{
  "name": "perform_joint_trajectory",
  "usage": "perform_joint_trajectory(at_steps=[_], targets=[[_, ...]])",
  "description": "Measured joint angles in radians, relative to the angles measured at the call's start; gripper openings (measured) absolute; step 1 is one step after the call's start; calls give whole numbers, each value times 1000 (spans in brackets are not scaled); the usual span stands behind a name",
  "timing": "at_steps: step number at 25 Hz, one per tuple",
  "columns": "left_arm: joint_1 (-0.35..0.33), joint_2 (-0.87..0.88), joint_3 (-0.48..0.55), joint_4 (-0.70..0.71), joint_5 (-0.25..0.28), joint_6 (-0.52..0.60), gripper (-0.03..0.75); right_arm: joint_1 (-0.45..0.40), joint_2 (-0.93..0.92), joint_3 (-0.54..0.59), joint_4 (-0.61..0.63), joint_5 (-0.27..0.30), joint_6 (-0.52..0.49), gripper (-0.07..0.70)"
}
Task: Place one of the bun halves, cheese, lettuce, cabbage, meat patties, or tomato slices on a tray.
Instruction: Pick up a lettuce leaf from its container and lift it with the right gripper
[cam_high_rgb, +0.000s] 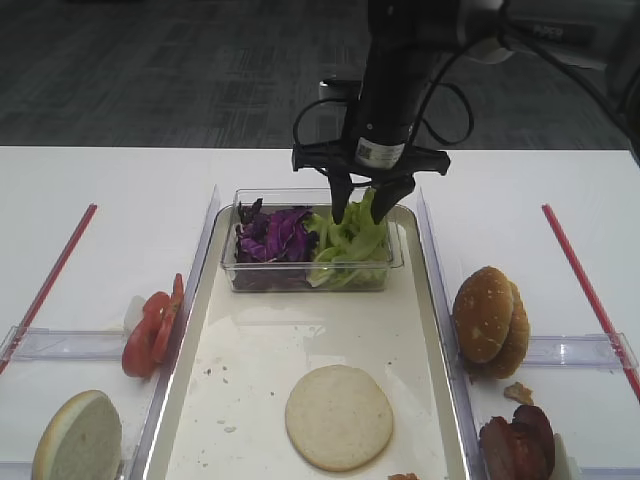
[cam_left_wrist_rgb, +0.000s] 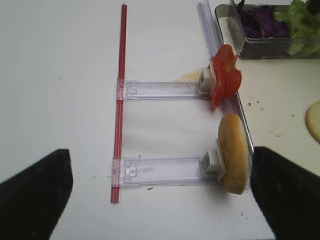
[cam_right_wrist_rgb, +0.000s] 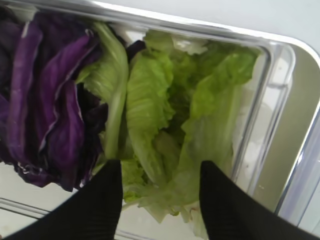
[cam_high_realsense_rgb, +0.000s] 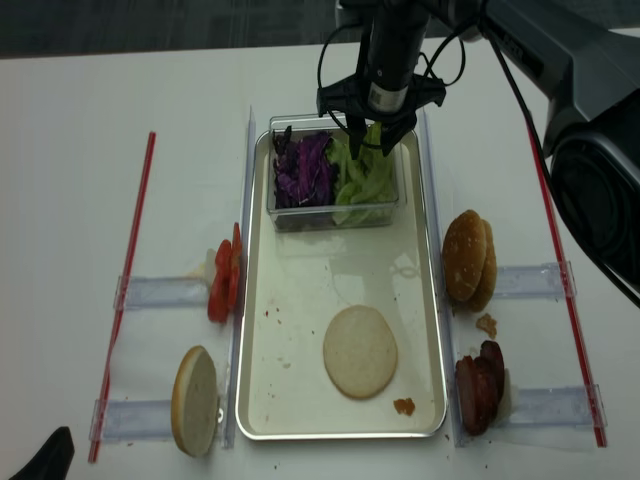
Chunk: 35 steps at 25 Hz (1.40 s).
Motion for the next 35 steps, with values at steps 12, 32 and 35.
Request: perform_joint_trajectory(at_steps=[12, 32, 35], targets=[[0, 0, 0, 0, 0, 0, 671, 0, 28, 10, -27, -5, 3, 405], [0, 0, 0, 0, 0, 0, 671, 8, 48, 10, -43, -8, 3, 64], [0, 0, 0, 0, 0, 0, 671, 8, 48, 10, -43, -8, 3, 44]])
